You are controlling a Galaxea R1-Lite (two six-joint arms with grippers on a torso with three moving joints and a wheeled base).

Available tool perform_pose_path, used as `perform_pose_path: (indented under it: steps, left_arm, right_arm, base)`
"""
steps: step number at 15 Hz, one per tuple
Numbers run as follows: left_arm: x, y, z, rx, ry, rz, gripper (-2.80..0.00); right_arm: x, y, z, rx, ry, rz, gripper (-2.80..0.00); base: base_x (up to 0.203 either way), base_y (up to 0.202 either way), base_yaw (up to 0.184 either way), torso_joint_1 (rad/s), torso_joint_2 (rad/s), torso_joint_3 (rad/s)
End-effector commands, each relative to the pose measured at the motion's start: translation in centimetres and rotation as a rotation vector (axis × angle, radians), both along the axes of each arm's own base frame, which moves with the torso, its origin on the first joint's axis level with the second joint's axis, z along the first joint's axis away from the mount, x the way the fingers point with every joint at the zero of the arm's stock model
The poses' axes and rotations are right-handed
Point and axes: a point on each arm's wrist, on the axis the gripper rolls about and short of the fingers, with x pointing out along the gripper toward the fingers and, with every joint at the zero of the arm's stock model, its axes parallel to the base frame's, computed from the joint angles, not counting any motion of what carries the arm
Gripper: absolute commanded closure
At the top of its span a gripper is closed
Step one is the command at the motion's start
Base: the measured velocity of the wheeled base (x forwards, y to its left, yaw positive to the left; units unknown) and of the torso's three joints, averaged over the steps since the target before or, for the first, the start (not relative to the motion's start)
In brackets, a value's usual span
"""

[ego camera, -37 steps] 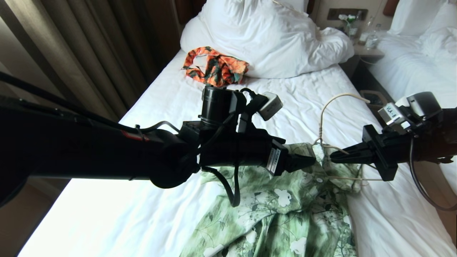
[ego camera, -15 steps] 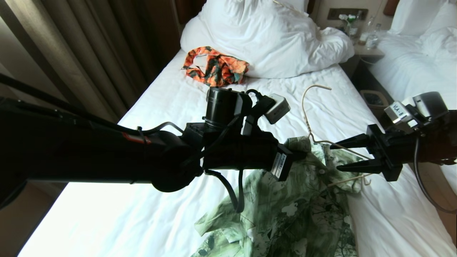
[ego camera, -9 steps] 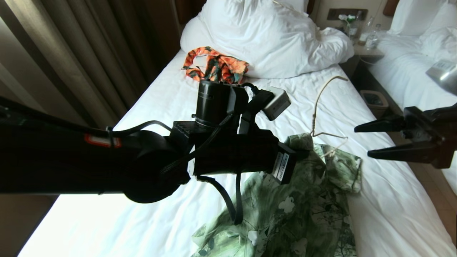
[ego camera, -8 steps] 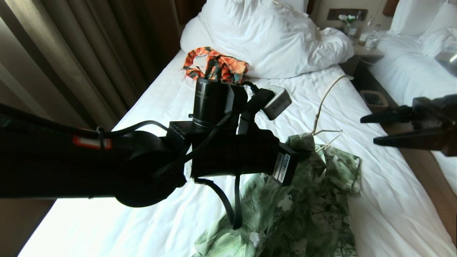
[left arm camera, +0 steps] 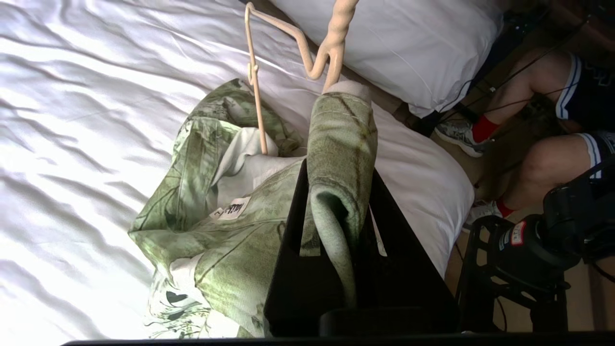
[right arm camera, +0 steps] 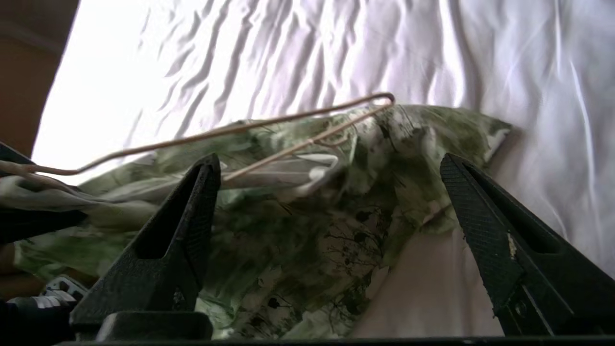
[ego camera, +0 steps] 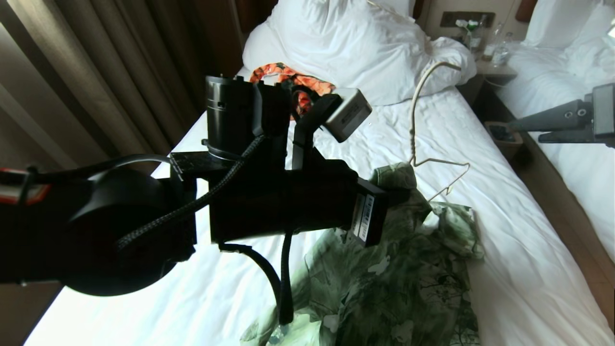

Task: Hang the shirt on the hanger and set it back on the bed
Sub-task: Hook the other side of the shirt onto the hanger

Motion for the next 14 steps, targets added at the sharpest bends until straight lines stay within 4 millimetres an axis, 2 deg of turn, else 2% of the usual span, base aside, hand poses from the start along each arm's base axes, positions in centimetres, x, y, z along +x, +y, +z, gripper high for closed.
perform_pose_path:
  steps: [1,3,7,14]
  left_arm:
    - [-0.7,0.7,1.2,-0.028,-0.025,0.008,0.0]
    - [-0.7,0.7,1.6,-0.035,-0.033,0.027,0.0]
    - [-1.4,1.7,2.9,-0.038,-0.036,0.028,0.0]
    - [-1.8,2.2,3.3,-0.047,-0.046,0.042,0.0]
  right_arm:
    - [-0.7,-0.1,-0.9,-0.099,0.09,-0.041,0.0]
    - [-1.0,-0.2,-1.8,-0.155,0.168,-0.026,0.0]
    - [0.4,-0.1,-3.6,-0.175,0.285,-0.031,0.0]
    - [3.5,0.9,-7.2,-0.091,0.46,-0.053,0.0]
  base:
    - [0.0,0.0,0.0,0.0,0.0,0.0]
    - [0.0,0.0,0.0,0.0,0.0,0.0]
    - [0.0,0.0,0.0,0.0,0.0,0.0]
    - [0.0,0.0,0.0,0.0,0.0,0.0]
